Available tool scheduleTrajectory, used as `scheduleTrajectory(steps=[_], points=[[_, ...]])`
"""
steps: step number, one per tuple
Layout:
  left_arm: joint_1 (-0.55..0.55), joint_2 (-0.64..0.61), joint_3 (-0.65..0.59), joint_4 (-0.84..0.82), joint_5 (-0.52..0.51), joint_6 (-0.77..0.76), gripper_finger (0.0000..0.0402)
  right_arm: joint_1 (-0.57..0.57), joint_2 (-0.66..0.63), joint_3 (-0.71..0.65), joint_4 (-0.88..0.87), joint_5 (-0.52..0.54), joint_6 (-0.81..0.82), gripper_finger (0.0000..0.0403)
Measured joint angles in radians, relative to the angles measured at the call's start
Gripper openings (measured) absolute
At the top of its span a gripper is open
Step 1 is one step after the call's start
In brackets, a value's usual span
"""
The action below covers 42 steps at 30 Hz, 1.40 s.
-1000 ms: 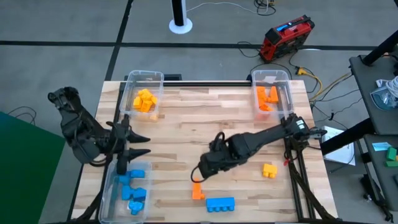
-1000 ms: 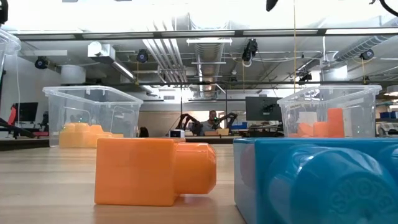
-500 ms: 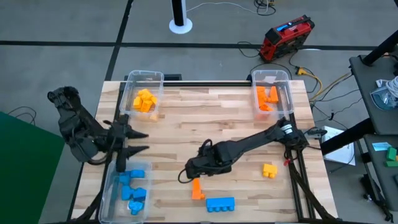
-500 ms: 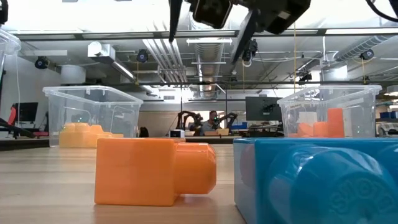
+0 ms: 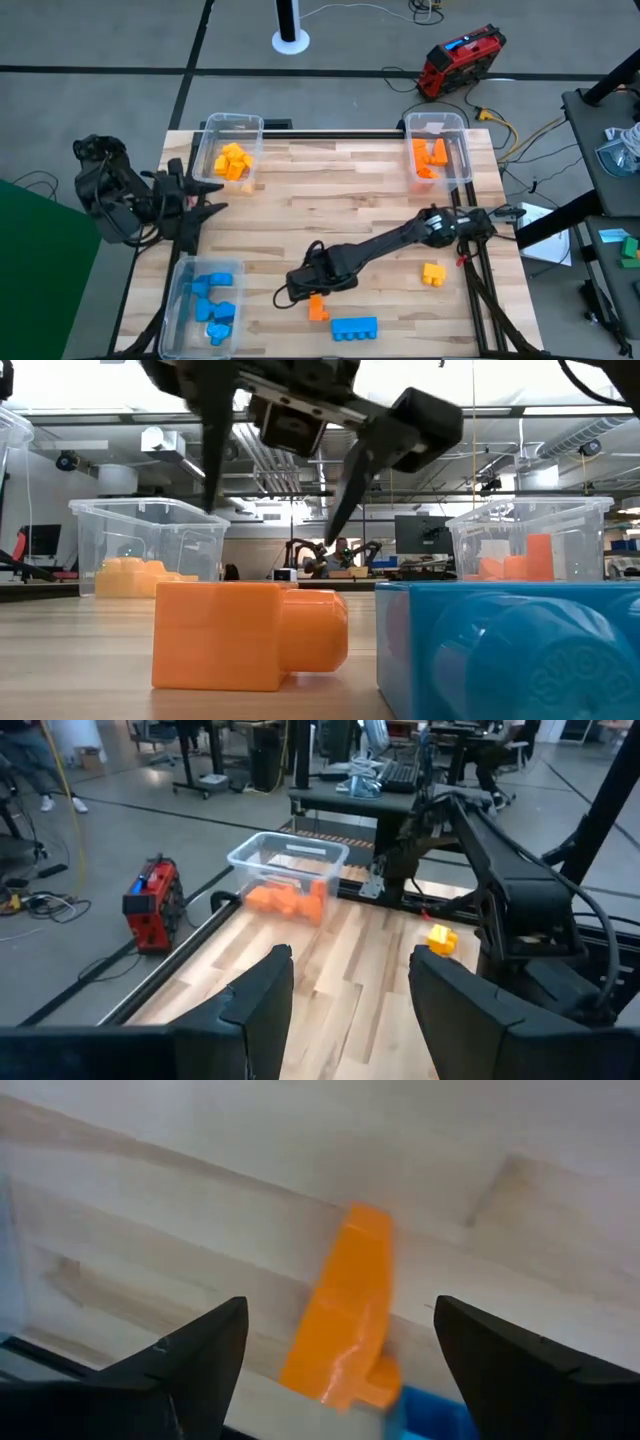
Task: Sort blocks
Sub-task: Put the orange game piece into the top right transparent bin
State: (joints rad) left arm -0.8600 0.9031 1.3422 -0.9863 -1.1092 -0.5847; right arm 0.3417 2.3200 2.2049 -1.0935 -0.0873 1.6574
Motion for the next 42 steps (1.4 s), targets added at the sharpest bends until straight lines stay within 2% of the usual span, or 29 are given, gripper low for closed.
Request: scheduleTrajectory(steps=[8,11,17,22,29,35,38,42], points=[[0.000,0.008,-0.043,0.001,-0.005,-0.051,0.0178,-0.002,0.120,0.083,-0.004,-0.050,-0.054,0.0306],[0.000,0.017,-0.050,0.001,-0.006,-0.078,0.0178,-0.002,0.143,0.084,-0.007,-0.097,-0.065,0.0299],[0.000,0.033,-0.050,0.004,-0.007,-0.082,0.0178,-0.002,0.156,0.083,-0.005,-0.096,-0.085,0.0283],[0.000,0.038,-0.050,0.004,-0.007,-0.083,0.0178,-0.008,0.157,0.078,-0.005,-0.089,-0.117,0.0236],[0.001,0.040,-0.050,0.005,-0.007,-0.082,0.0178,-0.010,0.157,0.071,-0.012,-0.079,-0.158,0.0130],[0.001,0.040,-0.050,0.005,-0.008,-0.083,0.0178,-0.014,0.157,0.071,-0.003,-0.073,-0.182,0.0128],[0.000,0.040,-0.050,0.005,-0.008,-0.082,0.0178,-0.020,0.157,0.083,-0.001,-0.042,-0.208,0.0128],[0.000,0.040,-0.050,0.005,-0.009,-0.083,0.0178,-0.052,0.134,0.143,-0.038,0.084,-0.281,0.0128]])
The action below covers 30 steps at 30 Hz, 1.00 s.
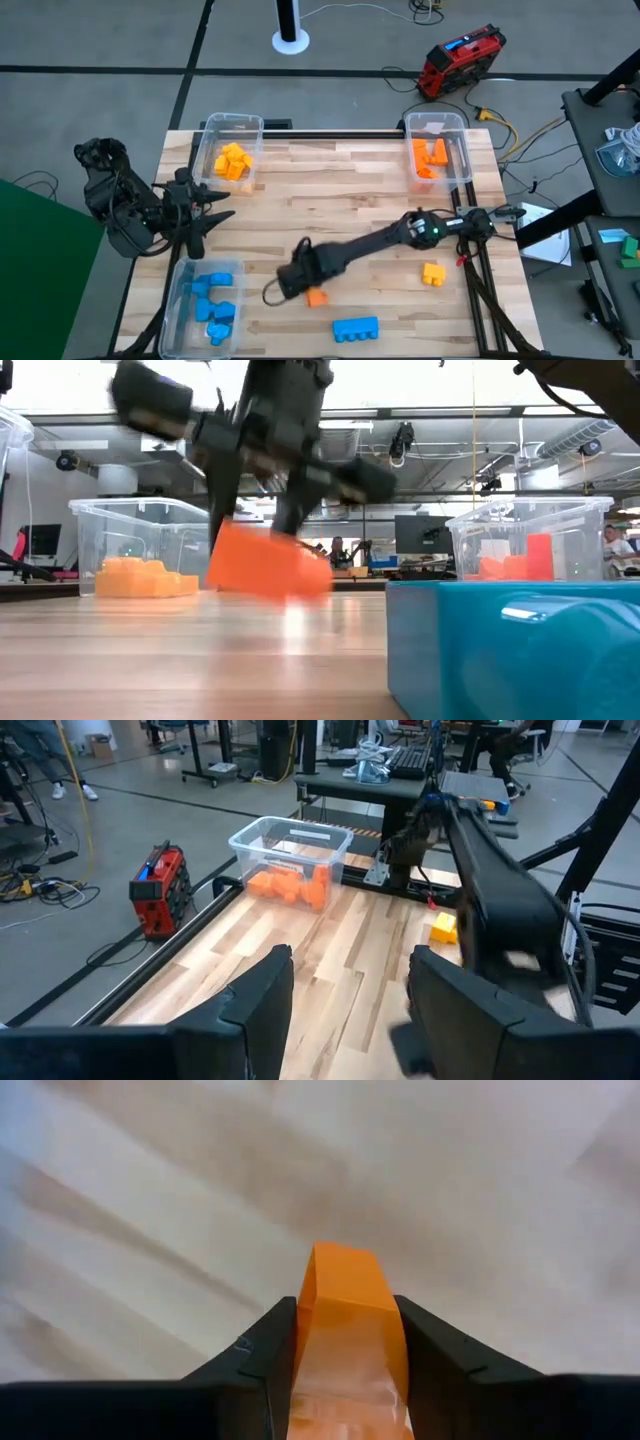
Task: Sort blocks
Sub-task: Put the orange game piece into the top right transparent bin
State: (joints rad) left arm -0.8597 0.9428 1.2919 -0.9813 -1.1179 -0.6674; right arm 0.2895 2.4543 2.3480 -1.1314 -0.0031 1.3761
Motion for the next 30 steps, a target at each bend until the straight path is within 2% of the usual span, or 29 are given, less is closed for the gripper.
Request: scheduleTrajectory(steps=[5,14,19,21,25,30], points=[[0.000,-0.001,0.000,0.003,0.000,0.000,0.0178,-0.080,-0.130,0.001,-0.083,0.128,-0.134,0.0128],[0.000,0.003,0.000,0.013,-0.001,-0.001,0.0178,-0.289,-0.404,0.001,-0.153,0.473,-0.536,0.0128],[0.001,0.011,0.000,0.039,-0.007,-0.019,0.0178,-0.425,-0.507,-0.012,-0.237,0.662,-0.739,0.0128],[0.004,0.015,0.000,0.059,-0.036,-0.026,0.0178,-0.487,-0.542,-0.030,-0.254,0.683,-0.782,0.0128],[0.006,0.025,0.000,0.095,-0.156,-0.027,0.0178,-0.606,-0.620,-0.121,-0.237,0.683,-0.881,0.0128],[0.006,0.026,0.000,0.129,-0.236,-0.026,0.0178,-0.721,-0.743,-0.302,-0.108,0.608,-0.973,0.0128]])
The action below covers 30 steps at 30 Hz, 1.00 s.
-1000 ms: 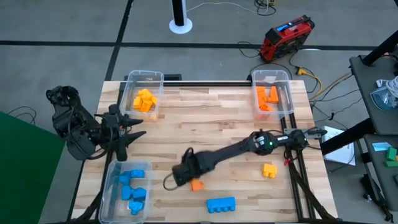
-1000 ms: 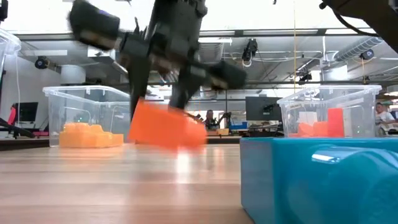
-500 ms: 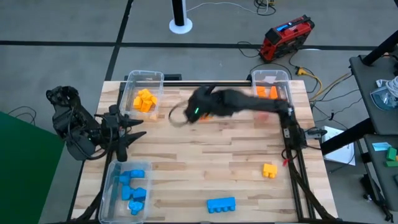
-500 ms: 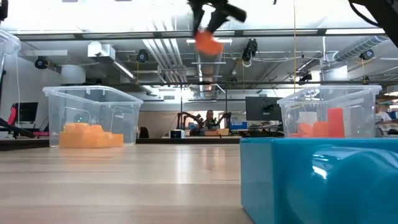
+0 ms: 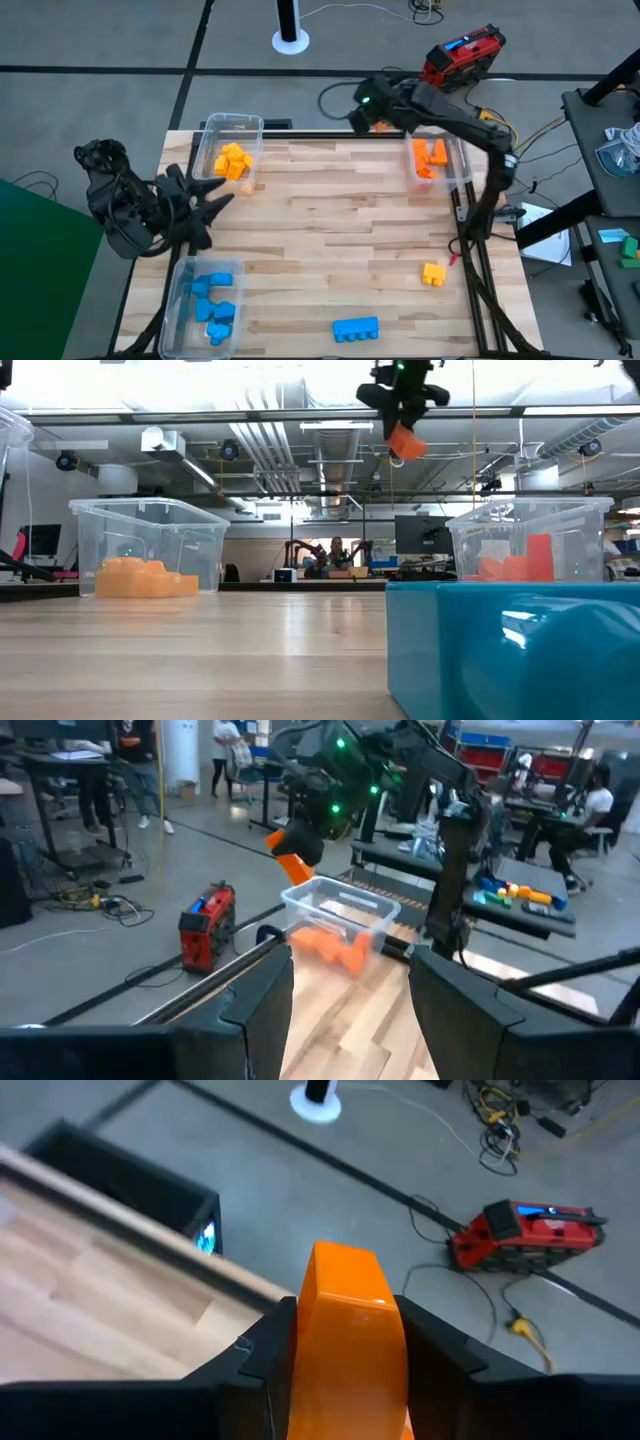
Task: Sort blocks
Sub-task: Put the orange game piece into the top right transparent bin
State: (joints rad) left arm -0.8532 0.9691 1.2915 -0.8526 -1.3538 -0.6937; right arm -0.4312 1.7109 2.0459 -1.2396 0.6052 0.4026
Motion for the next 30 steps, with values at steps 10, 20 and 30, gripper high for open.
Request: scheduleTrajectory(steps=[10,20,30], points=[[0.009,0.001,0.000,0.023,-0.047,0.000,0.0178,-0.131,-0.340,-0.560,0.467,-0.040,-0.090,0.0128],[0.067,0.001,0.000,0.032,-0.051,-0.003,0.0178,-0.194,-0.579,-0.972,0.719,0.155,-0.014,0.0128],[0.130,0.001,0.000,0.031,-0.051,-0.004,0.0178,-0.279,-0.626,-1.115,0.713,0.184,0.103,0.0184]])
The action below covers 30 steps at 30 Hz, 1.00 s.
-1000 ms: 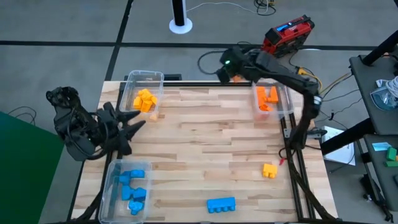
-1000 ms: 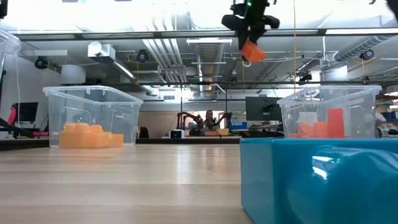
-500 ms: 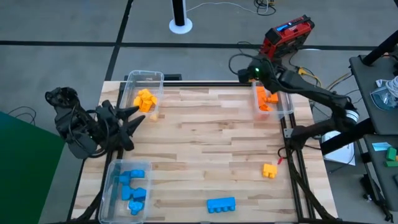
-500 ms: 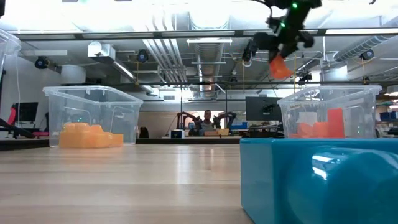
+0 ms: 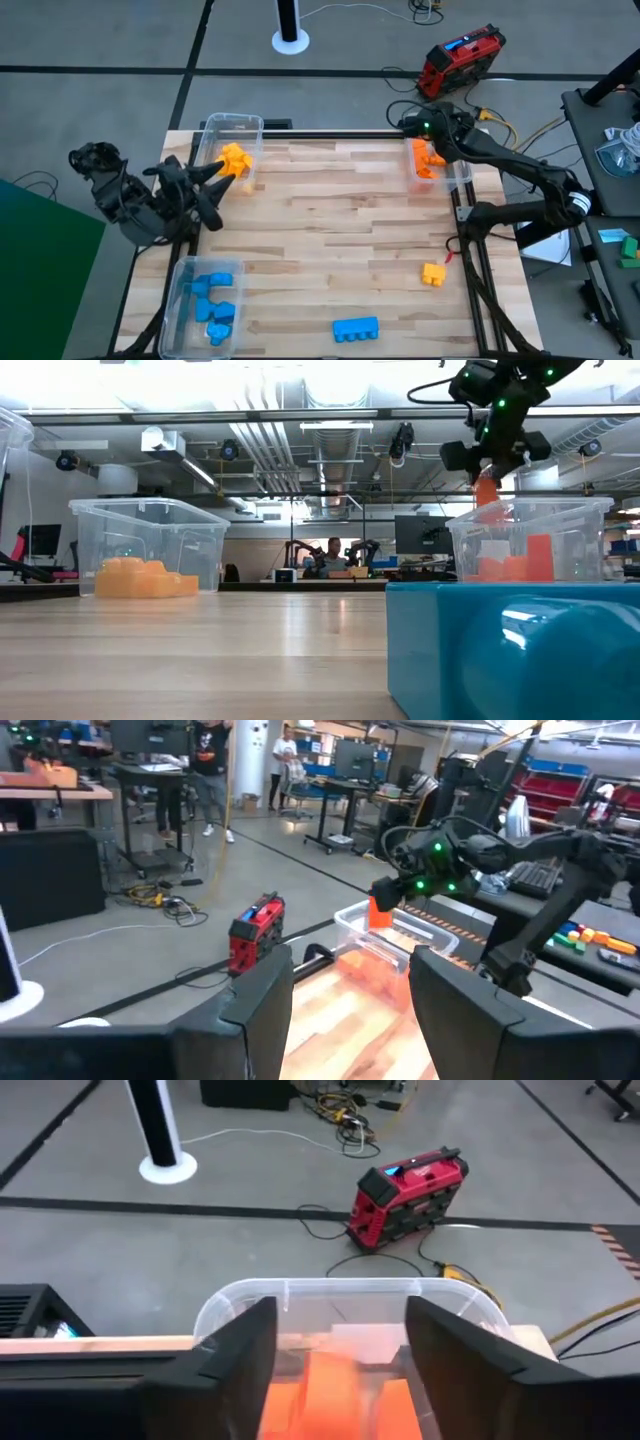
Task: Sort blocks
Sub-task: Put the orange game piece into the top right transparent bin, then put the blue game piece into the bottom left transparent bin
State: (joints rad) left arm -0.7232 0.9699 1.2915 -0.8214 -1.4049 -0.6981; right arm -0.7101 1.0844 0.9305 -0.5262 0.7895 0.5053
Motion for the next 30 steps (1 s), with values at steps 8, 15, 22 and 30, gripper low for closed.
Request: scheduleTrajectory(steps=[8,15,22,30], points=[[0.011,0.007,0.000,0.011,0.000,-0.114,0.0178,-0.006,0.021,0.035,0.000,-0.021,-0.037,0.0259],[0.012,0.089,0.000,0.077,0.011,-0.208,0.0178,0.009,0.021,0.111,0.017,-0.337,-0.060,0.0254],[0.012,0.197,0.042,0.159,0.213,-0.238,0.0178,0.114,0.024,0.215,0.027,-0.688,-0.014,0.0218],[0.010,0.278,0.138,0.123,0.477,-0.244,0.0178,0.376,0.021,0.338,0.055,-0.820,0.095,0.0171]])
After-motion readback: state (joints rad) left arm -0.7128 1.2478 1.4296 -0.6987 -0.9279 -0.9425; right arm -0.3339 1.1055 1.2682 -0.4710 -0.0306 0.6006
